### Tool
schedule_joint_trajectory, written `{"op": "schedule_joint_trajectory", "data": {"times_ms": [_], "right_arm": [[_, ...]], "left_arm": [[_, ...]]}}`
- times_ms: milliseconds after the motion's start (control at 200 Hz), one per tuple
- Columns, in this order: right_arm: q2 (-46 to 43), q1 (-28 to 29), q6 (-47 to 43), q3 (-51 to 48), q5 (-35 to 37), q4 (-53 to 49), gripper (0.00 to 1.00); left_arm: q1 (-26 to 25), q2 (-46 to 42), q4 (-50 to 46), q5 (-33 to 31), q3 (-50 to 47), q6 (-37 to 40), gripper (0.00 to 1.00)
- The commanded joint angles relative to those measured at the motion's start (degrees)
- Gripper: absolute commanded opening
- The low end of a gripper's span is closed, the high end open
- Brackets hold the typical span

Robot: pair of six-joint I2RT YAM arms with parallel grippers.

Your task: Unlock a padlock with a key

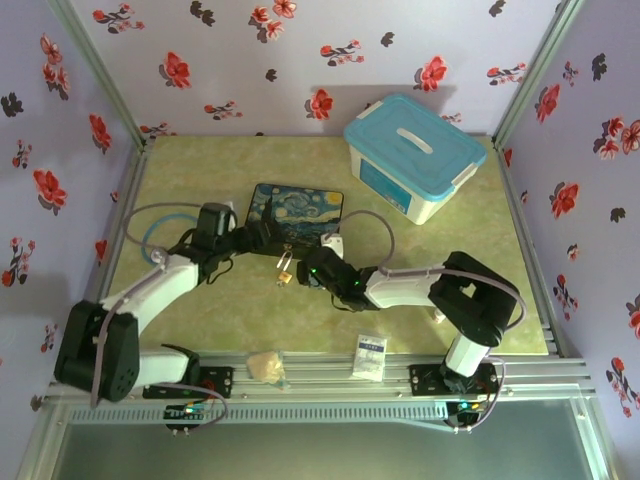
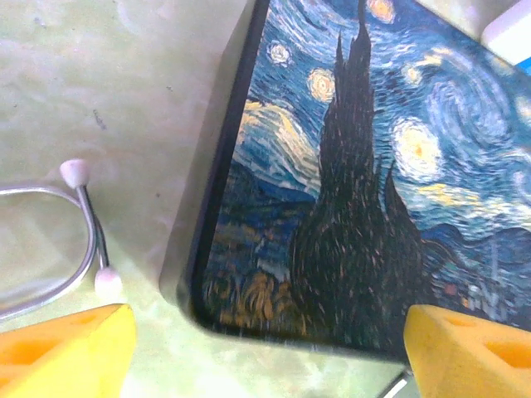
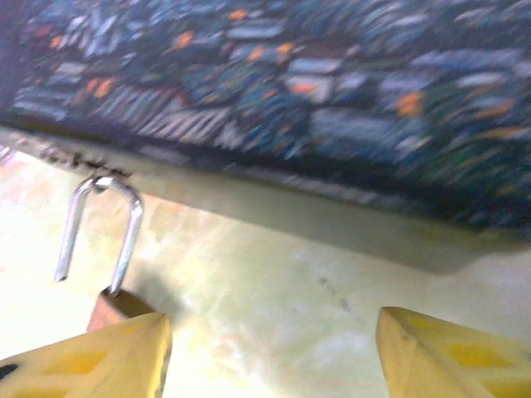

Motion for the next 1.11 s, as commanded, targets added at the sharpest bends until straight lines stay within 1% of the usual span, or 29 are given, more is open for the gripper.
{"op": "schedule_joint_trajectory", "data": {"times_ms": [0,50,110,215,275,425,560,645,670,790,1100], "right_arm": [[-1.87,3.42,5.79,3.46,5.72,-8.24,0.68],[-1.47,4.53,6.96,4.11,6.08,-8.10,0.68],[-0.01,5.15,7.76,5.94,4.42,-7.93,0.68],[2.56,5.54,6.97,7.00,3.78,-5.35,0.65],[3.95,5.45,7.25,7.91,3.99,-5.58,0.65],[7.19,5.47,6.24,10.74,1.47,-4.76,0.63],[9.41,5.45,7.11,11.84,1.47,-4.85,0.62],[10.43,5.32,7.53,11.77,1.47,-3.79,0.62],[10.74,5.27,7.16,11.83,-0.40,-3.21,0.62],[12.41,5.18,6.09,12.95,-1.34,-2.25,0.62],[14.07,5.09,8.05,12.25,-0.67,-2.35,0.55]], "left_arm": [[-0.32,-7.59,0.94,1.11,-3.70,-4.66,0.85],[-0.28,-10.76,0.02,1.36,-5.05,-5.43,0.85],[-0.19,-14.11,-0.64,1.62,-6.53,-6.72,0.86],[-0.04,-17.88,0.73,4.90,-9.54,-9.06,0.86],[-0.02,-19.43,0.40,5.97,-10.95,-9.98,0.85],[-0.11,-23.92,-0.55,6.02,-15.45,-12.61,0.84],[-0.07,-27.50,-0.86,5.89,-18.64,-14.14,0.83],[-0.11,-28.52,-1.09,5.72,-19.82,-14.15,0.83],[-0.09,-28.57,-0.94,5.67,-20.15,-14.15,0.83],[-0.09,-27.72,-0.39,5.68,-20.81,-13.97,0.83],[-0.06,-27.48,0.03,5.79,-21.01,-14.23,0.84]]}}
